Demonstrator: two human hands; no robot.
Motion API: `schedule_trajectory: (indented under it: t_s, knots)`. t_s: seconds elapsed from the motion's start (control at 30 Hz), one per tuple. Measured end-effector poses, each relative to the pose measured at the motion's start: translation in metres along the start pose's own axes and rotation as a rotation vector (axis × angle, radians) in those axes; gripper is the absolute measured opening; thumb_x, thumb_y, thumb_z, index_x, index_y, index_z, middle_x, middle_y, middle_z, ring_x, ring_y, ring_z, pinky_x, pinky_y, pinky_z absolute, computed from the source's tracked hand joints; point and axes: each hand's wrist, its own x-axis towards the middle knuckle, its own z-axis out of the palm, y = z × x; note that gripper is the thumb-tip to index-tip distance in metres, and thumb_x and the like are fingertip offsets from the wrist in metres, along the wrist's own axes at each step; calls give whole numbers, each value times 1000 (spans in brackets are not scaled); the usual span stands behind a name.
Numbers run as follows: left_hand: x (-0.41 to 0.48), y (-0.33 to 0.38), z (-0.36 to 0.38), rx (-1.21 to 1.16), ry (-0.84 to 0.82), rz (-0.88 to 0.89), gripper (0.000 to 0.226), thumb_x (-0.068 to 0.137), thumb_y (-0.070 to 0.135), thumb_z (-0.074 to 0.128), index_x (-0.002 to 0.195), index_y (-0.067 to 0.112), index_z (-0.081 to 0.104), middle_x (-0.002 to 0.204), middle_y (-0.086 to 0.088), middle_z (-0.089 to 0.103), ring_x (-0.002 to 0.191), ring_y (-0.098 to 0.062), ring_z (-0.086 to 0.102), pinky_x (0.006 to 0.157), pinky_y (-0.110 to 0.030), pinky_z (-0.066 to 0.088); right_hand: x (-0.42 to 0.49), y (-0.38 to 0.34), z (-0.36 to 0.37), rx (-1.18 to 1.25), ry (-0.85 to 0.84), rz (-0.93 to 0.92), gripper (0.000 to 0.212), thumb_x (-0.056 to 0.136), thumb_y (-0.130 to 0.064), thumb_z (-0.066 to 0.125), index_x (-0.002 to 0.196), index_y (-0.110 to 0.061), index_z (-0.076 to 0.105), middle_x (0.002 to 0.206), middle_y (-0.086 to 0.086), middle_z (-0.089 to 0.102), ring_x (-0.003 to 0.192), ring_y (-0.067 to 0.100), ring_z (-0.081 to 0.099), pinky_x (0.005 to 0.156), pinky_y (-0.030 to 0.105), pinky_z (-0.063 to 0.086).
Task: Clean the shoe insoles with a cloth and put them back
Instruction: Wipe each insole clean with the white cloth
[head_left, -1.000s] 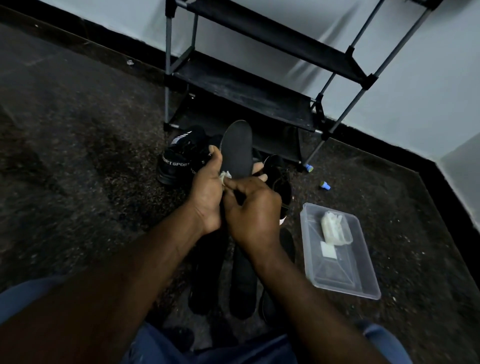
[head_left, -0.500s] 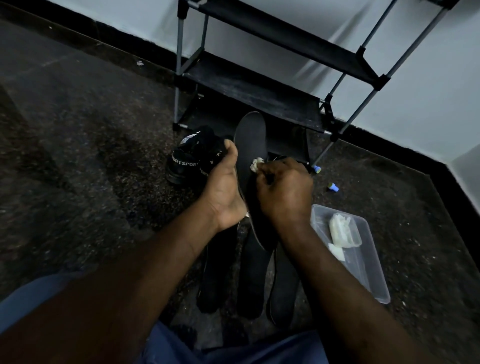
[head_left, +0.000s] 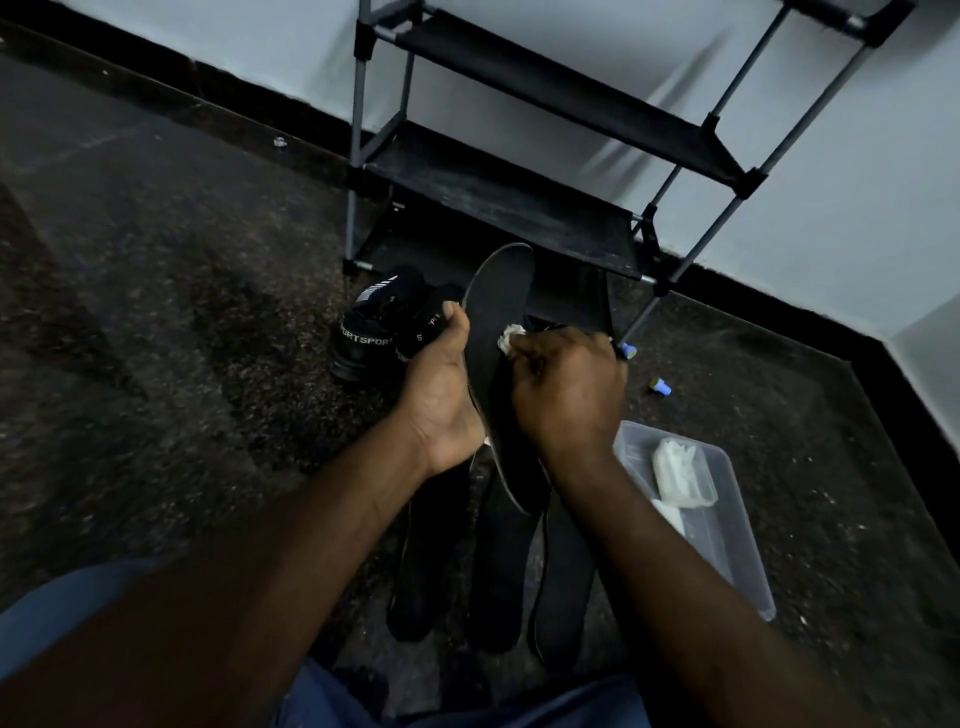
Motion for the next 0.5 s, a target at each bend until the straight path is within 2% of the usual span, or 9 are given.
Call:
schedule_trajectory:
  t_s: [0.07,0.17,0.23,0.33,0.43,0.5]
  knots:
    - [1,1,-2,1,27,4,76,100,73,30,118,16,77,137,-12,67,123,-25,66,109,-41,47,-7,-10,3,139,-13,-1,24,84,-29,64,102,-28,81,104,1,77,98,30,64,85,43,52]
    - [3,4,-6,23,74,14,85,98,75,32,135,6,65,141,-16,63,124,-25,65,102,-36,54,-28,-30,7,398,-42,-55,25,81,-21,65,99,-25,82,98,0,79,92,24,69,85,37,55]
    - [2,5,-7,27,74,11,88,98,75,32,136,3,65,139,-16,65,125,-26,65,101,-36,55,-28,-32,4,384,-67,-100,24,83,-27,65,100,-28,82,99,-4,79,94,22,68,86,38,54]
    - [-1,4,-2,-22,16,-15,79,100,72,30,116,12,78,131,-13,69,123,-26,66,108,-41,48,-6,-11,1,129,10,-32,21,86,-35,66,101,-32,81,101,-4,77,98,29,64,84,45,52]
    - [0,3,-1,-17,-21,-25,75,101,72,30,127,14,71,139,-14,64,132,-29,60,117,-45,40,10,-2,-1,207,31,69,18,85,-29,71,100,-29,82,99,-3,78,98,30,65,89,48,53]
    - [1,5,-2,-13,5,-20,79,100,72,31,132,10,66,136,-15,67,127,-28,64,111,-42,46,1,-16,2,291,-1,20,19,84,-27,70,99,-28,82,99,-3,79,96,25,68,88,44,55]
